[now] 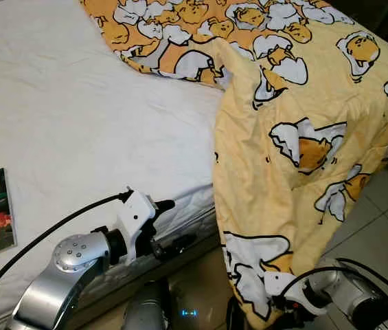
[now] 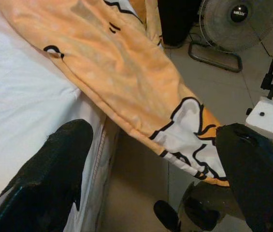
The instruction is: Clean up the room
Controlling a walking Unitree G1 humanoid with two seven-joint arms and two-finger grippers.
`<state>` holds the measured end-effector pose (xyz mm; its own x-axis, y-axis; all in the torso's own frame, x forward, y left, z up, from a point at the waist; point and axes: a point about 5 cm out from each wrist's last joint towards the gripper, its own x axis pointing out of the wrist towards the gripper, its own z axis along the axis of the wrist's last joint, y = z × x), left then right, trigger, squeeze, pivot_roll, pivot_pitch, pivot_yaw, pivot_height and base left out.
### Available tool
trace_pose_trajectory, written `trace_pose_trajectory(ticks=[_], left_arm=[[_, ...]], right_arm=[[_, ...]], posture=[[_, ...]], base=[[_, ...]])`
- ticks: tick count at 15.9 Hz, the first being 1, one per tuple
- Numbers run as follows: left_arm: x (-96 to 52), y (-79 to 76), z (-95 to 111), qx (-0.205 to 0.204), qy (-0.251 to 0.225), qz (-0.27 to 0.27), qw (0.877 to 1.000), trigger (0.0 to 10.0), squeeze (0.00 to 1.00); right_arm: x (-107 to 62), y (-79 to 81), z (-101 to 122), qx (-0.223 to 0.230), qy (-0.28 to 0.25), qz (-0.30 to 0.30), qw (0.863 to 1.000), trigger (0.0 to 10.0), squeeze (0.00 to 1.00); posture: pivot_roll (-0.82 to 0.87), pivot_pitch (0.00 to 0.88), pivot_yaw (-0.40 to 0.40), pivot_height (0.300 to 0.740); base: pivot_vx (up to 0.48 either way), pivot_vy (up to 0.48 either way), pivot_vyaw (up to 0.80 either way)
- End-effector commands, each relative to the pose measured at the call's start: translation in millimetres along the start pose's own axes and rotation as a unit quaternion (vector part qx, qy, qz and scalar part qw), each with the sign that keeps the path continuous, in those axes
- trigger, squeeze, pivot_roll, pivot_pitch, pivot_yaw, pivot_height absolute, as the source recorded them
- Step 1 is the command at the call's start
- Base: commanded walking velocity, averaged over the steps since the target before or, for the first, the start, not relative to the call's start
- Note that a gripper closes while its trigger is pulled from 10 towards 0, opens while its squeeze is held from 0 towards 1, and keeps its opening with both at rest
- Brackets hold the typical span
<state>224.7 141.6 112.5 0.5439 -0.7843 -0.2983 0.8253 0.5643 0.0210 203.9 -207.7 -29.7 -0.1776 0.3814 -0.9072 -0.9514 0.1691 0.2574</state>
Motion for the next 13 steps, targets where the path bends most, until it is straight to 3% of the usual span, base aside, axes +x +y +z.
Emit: trace_pose_trajectory(ticks=[1,4,9,10,11,13], left_arm=[[0.5,-2.8,2.5,0.007,0.001,-0.006,1.0,10.0,0.0],[2.6,-1.2,3.4,0.012,0.0,0.001,1.0,10.0,0.0],[3.6,-0.5,4.0,0.014,-0.001,0.007,1.0,10.0,0.0],[3.8,-1.1,4.3,0.013,-0.002,0.01,1.0,10.0,0.0],[4.0,-2.0,4.6,0.013,-0.002,0.009,1.0,10.0,0.0],[4.7,-3.8,5.2,0.011,-0.004,0.005,1.0,10.0,0.0]], right_arm=[[0.6,3.1,-3.7,0.01,0.007,0.012,1.0,10.0,1.0],[-15.4,-13.6,8.2,0.003,0.004,-0.046,0.999,10.0,1.0],[-28.2,-32.5,39.5,0.027,-0.083,-0.151,0.985,10.0,1.0],[-43.1,-53.8,61.5,0.08,-0.153,-0.254,0.952,10.0,1.0],[-55.0,-68.1,72.0,0.122,-0.19,-0.322,0.919,10.0,1.0],[-71.5,-86.0,82.1,0.178,-0.217,-0.409,0.868,10.0,1.0]], posture=[[0.1,0.19,0.009,0.74],[0.1,0.189,0.009,0.74],[0.1,0.187,0.007,0.74],[0.1,0.188,0.009,0.74],[0.1,0.189,0.009,0.74],[0.1,0.195,0.015,0.74]], base=[[0.0,0.0,0.0],[0.0,0.0,0.0],[0.0,0.0,0.0],[0.0,0.0,0.0],[0.0,0.0,0.0],[0.0,0.0,0.0]])
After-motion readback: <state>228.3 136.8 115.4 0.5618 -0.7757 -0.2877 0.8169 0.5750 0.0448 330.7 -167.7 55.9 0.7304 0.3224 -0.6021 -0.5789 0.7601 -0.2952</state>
